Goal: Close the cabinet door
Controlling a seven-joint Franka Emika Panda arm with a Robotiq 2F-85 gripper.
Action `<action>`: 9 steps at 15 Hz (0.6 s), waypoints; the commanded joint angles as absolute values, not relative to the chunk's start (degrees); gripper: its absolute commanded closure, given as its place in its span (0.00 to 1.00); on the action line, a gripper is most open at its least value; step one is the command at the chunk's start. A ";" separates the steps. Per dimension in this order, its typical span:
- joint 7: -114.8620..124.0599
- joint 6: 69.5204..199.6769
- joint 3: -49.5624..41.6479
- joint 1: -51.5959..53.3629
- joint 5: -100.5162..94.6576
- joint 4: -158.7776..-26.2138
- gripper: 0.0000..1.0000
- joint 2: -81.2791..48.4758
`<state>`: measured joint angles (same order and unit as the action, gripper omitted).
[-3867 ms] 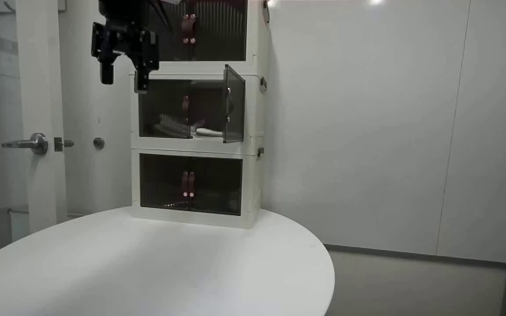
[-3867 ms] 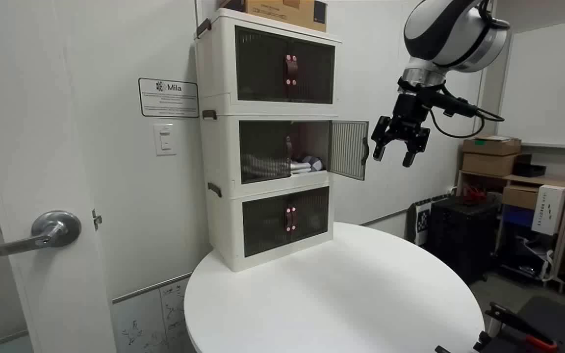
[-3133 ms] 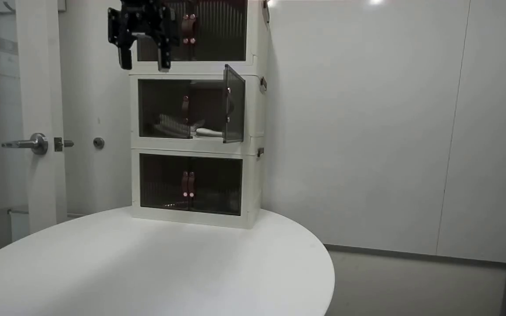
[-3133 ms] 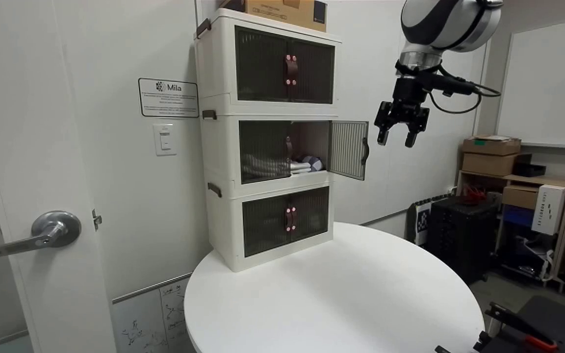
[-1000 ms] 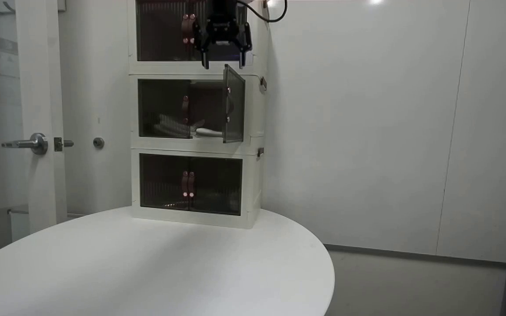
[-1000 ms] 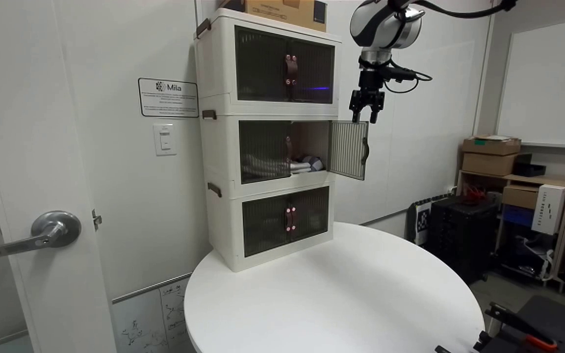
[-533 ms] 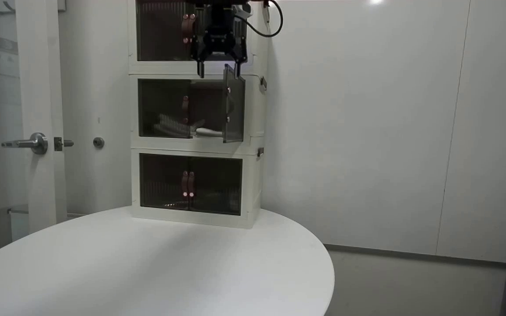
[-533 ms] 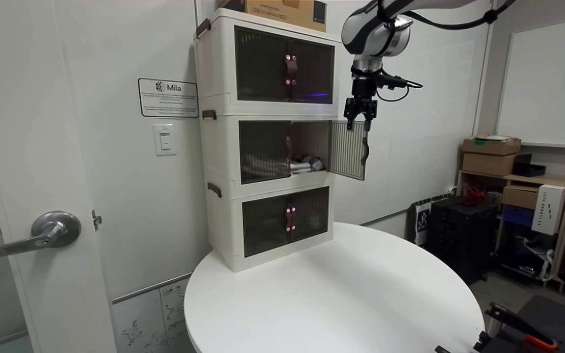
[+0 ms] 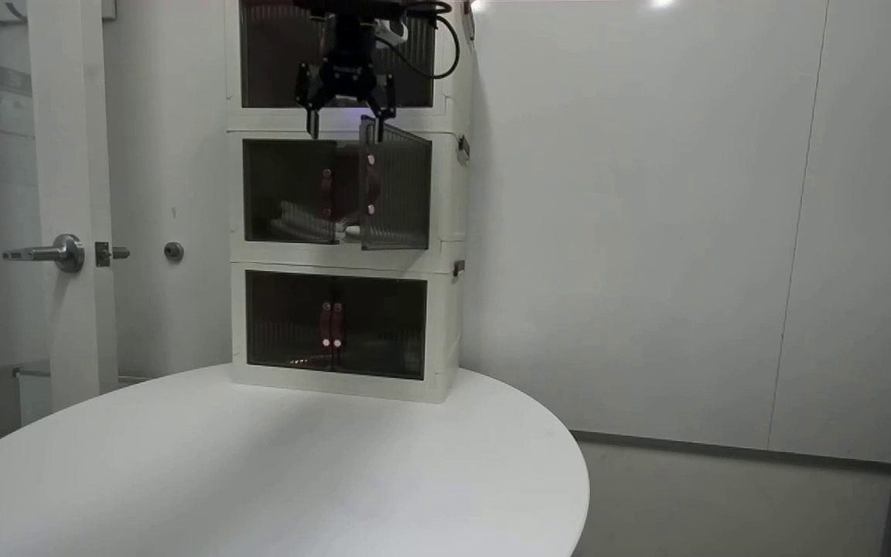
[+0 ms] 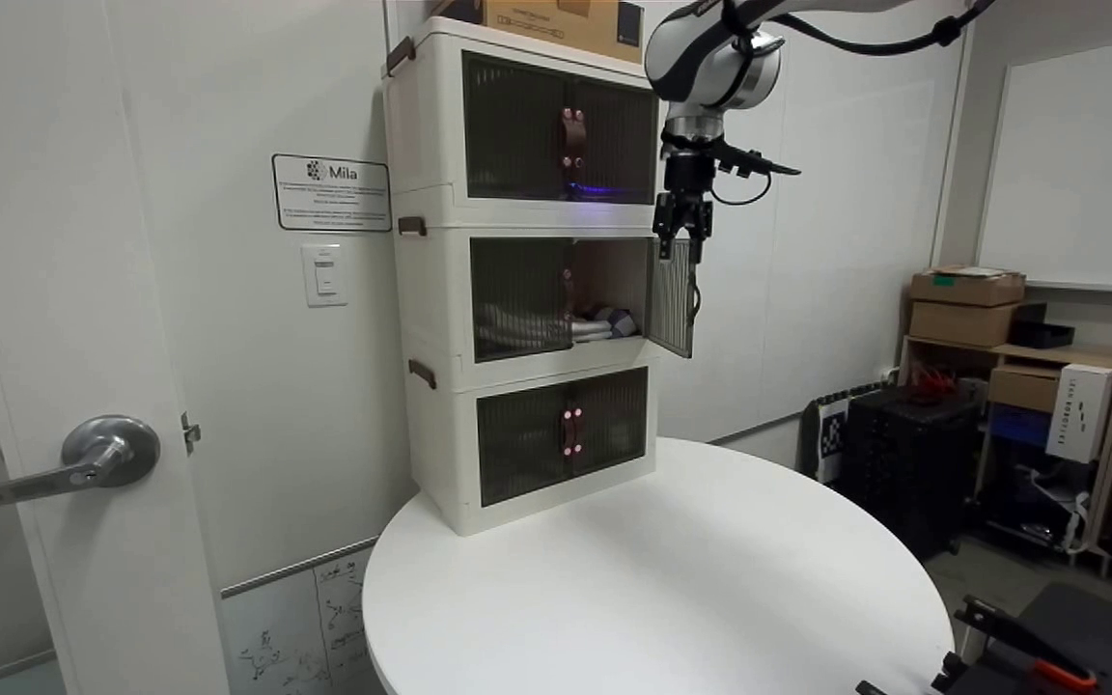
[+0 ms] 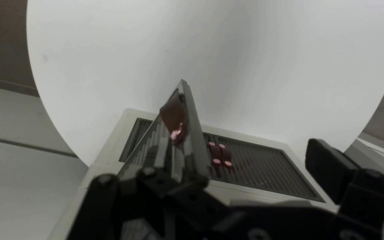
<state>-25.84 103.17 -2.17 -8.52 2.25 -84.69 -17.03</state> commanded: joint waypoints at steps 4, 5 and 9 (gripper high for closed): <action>-27.34 102.22 -1.11 -6.85 -0.69 -85.71 0.00 -15.85; -27.48 102.36 -0.99 -6.66 -1.07 -85.75 0.00 -15.81; -30.86 102.83 -0.10 -6.07 -1.77 -85.64 0.00 -15.45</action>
<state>-27.71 103.01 -0.72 -6.41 -0.80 -84.87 -16.79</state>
